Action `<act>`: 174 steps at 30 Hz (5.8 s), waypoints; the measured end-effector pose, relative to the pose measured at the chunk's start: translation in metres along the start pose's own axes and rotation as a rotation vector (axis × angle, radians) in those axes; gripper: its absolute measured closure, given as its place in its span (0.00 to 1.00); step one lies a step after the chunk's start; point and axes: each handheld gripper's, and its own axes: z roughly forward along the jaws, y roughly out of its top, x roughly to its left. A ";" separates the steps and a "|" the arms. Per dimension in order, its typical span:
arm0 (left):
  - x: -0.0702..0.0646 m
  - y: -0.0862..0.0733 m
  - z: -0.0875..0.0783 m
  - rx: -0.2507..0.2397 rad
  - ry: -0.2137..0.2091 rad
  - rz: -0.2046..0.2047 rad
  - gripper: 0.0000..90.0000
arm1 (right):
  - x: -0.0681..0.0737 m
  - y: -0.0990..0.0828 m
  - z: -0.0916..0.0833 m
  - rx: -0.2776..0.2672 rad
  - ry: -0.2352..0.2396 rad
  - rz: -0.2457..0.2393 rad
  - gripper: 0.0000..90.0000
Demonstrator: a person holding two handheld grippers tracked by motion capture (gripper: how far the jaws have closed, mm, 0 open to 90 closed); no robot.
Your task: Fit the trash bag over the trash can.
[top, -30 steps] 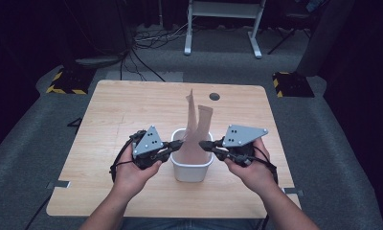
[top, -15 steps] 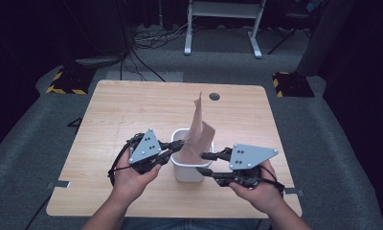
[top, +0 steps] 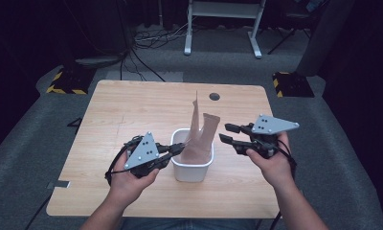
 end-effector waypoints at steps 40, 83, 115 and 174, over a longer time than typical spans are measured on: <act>0.000 -0.001 0.022 0.072 -0.014 0.014 1.00 | 0.041 0.028 0.042 -0.030 0.227 0.066 0.68; 0.013 -0.023 0.020 0.162 0.030 0.021 0.98 | 0.026 0.003 0.042 0.110 0.066 0.112 1.00; 0.031 -0.022 -0.044 -0.090 0.072 -0.190 0.49 | 0.002 0.005 0.022 0.025 0.008 0.151 0.80; 0.078 -0.063 0.047 0.335 0.111 -0.240 0.98 | -0.036 -0.045 0.083 0.304 -0.048 0.259 1.00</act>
